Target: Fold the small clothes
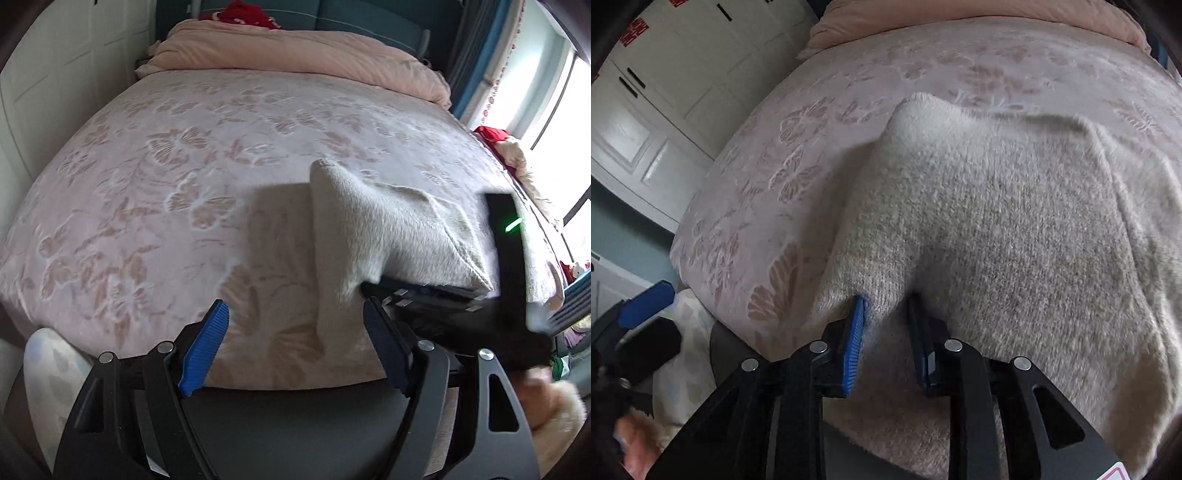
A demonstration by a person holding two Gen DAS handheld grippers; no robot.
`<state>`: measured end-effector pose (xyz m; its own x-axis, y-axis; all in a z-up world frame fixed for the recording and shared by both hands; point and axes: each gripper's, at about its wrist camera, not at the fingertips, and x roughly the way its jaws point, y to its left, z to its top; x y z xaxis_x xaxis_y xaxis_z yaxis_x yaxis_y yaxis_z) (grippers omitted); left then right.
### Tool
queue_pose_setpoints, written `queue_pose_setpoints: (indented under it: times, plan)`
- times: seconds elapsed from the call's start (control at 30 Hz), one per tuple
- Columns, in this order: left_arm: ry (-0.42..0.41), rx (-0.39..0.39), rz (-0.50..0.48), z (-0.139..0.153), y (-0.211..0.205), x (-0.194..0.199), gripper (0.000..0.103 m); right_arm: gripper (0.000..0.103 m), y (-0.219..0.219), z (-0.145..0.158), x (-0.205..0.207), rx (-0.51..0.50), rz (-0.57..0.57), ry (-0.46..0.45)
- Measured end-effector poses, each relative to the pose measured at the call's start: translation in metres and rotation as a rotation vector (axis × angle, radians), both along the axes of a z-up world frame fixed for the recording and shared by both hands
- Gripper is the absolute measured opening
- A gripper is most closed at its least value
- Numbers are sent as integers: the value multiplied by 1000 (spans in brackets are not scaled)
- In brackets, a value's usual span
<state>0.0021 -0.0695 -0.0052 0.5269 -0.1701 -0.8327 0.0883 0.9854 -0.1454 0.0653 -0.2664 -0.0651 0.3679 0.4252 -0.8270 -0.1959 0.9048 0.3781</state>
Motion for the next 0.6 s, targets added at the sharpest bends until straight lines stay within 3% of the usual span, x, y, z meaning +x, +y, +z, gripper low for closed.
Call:
queue_pose_setpoints:
  times: [0.07, 0.17, 0.27, 0.37, 0.43, 0.47, 0.5, 0.57, 0.6]
  plan:
    - [17, -4, 16, -2, 8, 0, 73, 21, -3, 22, -1, 1, -24, 8]
    - [20, -21, 31, -5, 14, -2, 74, 18, -9, 50, -11, -2, -18, -71]
    - [31, -40, 18, -10, 5, 2, 74, 13, -7, 3, 1, -87, 3, 22]
    - [21, -44, -21, -5, -9, 4, 74, 12, -35, 18, 2, 61, -80, 47]
    - [1, -26, -53, 1, -19, 3, 79, 24, -62, 47, -6, 60, -183, -33]
    - [-6, -24, -62, 2, -21, 3, 79, 31, -79, 59, -10, 10, -238, -83]
    - [-16, -23, -74, 1, -25, 2, 80, 43, -95, 64, -12, -43, -285, -103]
    - [-9, -19, -87, -3, -32, 5, 82, 46, -131, 58, -7, -135, -384, -90]
    - [5, -22, -95, -6, -36, 8, 82, 46, -147, 50, -3, -134, -411, -64]
